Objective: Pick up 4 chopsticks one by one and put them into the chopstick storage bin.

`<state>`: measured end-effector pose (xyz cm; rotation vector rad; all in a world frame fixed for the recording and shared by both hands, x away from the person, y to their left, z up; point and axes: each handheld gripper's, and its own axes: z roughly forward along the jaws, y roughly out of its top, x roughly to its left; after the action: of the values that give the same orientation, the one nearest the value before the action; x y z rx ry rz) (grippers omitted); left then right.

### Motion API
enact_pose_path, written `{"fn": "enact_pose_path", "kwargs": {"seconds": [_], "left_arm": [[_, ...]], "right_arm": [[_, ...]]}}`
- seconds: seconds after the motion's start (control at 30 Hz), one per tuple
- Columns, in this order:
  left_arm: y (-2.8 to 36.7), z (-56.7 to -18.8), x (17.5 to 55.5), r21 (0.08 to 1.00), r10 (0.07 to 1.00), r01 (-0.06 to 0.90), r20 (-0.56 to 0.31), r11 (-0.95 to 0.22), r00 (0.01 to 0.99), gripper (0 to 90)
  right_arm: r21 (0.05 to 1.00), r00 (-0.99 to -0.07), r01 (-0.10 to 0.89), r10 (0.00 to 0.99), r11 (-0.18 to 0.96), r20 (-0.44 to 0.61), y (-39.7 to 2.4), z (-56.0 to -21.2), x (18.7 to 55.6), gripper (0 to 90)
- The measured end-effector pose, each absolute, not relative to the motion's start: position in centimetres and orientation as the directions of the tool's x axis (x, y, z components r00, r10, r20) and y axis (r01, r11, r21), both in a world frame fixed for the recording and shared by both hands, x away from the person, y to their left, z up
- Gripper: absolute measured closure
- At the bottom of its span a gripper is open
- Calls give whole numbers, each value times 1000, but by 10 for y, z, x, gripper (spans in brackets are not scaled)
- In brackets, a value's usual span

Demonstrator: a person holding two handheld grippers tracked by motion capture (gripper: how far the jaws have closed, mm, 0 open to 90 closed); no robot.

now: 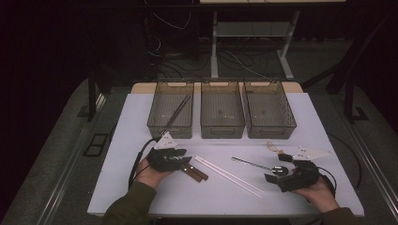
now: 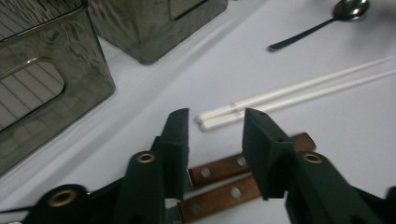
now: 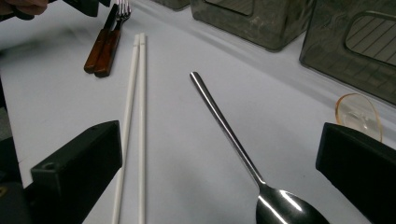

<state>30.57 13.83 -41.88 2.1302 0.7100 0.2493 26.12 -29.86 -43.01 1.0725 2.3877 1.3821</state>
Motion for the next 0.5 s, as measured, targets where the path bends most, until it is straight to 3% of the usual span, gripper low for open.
{"fn": "enact_pose_path", "kwargs": {"seconds": [0.37, 0.5], "left_arm": [[163, -433, 281, 825, 554, 390, -116, -408, 824, 338], [164, -436, 276, 828, 558, 404, -137, -389, 818, 170]], "right_arm": [[792, -724, 520, 656, 319, 211, -298, -427, 263, 6], [783, -733, 525, 644, 333, 218, -296, -423, 264, 52]]}}
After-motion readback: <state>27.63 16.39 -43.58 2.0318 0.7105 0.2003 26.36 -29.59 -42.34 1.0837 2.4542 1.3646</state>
